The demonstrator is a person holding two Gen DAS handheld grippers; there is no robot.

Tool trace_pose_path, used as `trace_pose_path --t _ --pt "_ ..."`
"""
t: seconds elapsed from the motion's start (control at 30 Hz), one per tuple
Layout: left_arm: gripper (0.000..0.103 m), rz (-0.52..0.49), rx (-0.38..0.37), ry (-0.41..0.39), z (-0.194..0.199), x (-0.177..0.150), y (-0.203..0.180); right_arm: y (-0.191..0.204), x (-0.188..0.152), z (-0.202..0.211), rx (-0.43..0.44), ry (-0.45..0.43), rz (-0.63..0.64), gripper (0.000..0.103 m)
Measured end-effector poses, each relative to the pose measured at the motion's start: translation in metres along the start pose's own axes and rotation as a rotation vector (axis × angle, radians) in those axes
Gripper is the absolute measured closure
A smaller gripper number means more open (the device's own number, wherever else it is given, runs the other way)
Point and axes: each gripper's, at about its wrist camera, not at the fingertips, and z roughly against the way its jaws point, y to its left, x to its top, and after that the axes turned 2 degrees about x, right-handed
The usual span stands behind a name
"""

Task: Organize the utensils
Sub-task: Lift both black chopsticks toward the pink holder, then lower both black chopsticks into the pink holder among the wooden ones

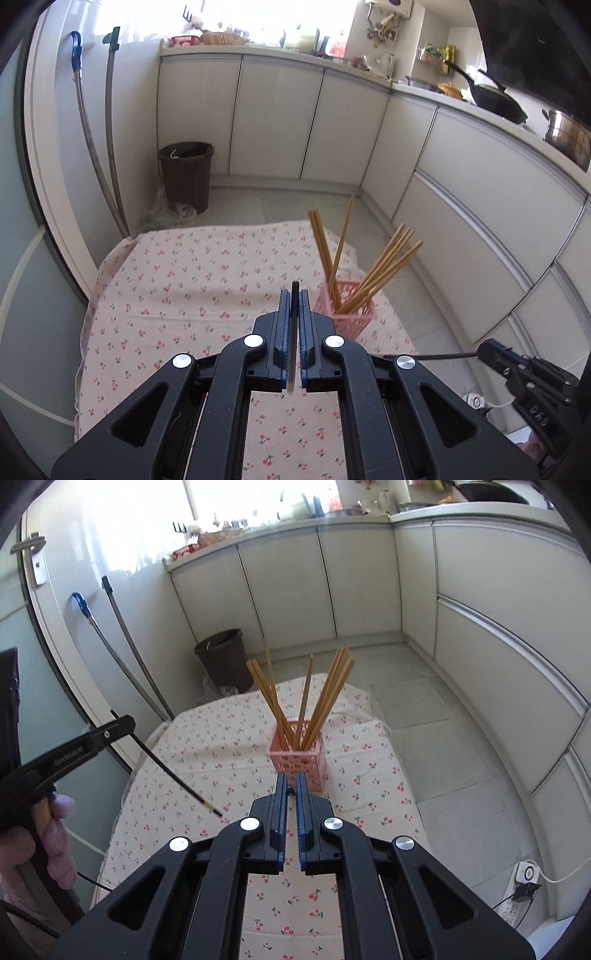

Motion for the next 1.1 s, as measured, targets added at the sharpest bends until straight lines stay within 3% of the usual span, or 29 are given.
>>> trace_pose_path --t 0.43,0.6,0.83,1.1 --pt "0.099 0.027 -0.075 -0.097 0.0 0.053 -0.037 -0.01 0.075 0.05 0.064 -0.218 -0.072 0.098" --pt "0.099 -0.002 -0.068 -0.123 -0.021 0.075 -0.063 -0.024 0.09 0.044 0.073 -0.232 -0.107 0.098" --pt "0.096 -0.024 -0.024 -0.025 -0.078 0.073 -0.073 -0.047 0.106 0.032 0.068 -0.245 -0.173 0.098" --pt "0.088 0.023 0.004 -0.048 -0.059 0.057 -0.048 -0.055 0.11 0.023 0.056 -0.238 -0.205 0.098"
